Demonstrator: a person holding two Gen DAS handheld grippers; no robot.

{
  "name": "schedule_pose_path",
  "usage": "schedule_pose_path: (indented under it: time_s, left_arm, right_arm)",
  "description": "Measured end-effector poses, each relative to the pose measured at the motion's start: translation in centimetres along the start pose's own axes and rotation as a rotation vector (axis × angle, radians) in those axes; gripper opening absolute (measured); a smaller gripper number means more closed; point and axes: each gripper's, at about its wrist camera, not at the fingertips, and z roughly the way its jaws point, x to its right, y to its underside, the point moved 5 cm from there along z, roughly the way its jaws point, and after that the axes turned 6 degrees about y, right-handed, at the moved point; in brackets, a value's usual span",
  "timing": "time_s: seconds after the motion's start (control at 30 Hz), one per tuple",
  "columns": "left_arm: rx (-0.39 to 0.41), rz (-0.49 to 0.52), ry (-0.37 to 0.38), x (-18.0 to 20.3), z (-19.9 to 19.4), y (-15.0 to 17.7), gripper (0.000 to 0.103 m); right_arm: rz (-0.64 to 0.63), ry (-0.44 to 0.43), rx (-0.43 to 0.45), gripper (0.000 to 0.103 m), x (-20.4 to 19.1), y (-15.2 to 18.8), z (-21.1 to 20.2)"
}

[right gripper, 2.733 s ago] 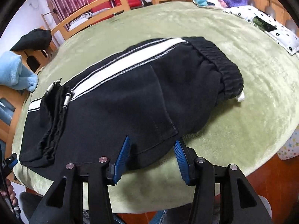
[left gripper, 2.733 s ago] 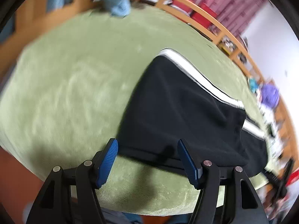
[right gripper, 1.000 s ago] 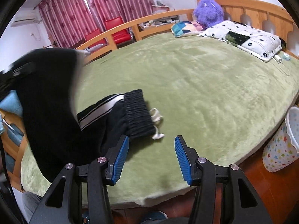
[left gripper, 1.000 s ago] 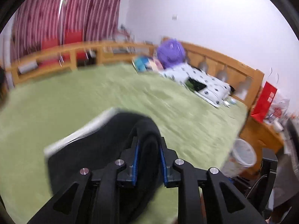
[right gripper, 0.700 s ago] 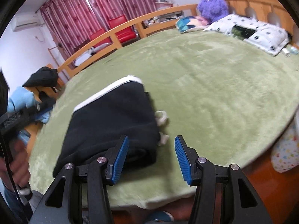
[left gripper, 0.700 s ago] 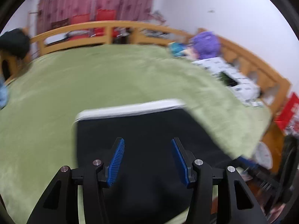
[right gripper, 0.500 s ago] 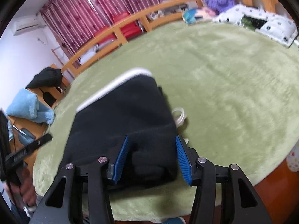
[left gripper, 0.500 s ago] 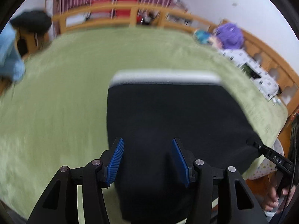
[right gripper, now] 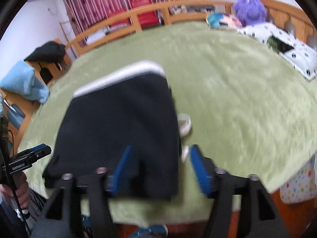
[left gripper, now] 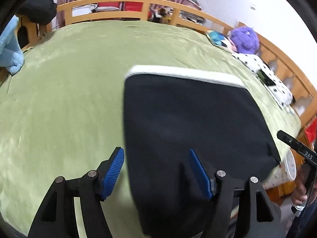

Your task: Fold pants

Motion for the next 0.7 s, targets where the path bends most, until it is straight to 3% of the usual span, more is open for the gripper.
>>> schedule_pose_path:
  time_s: [0.17, 0.4, 0.7]
  left_arm:
    - [-0.016, -0.077, 0.047, -2.6, 2.6, -1.5, 0.064]
    - [-0.136, -0.052, 0.105, -2.0, 8.1, -1.7, 0.065]
    - [-0.157, -0.087, 0.152, -2.4, 9.0, -2.0, 0.068]
  right_arm:
    - [-0.019, -0.010, -0.088, 0.069, -0.8, -2.8, 5.4]
    - [0.030, -0.064, -0.208, 0.071, 0.0, -3.8, 10.9]
    - [0.036, -0.039, -0.204, 0.071, -0.8, -3.7, 12.0]
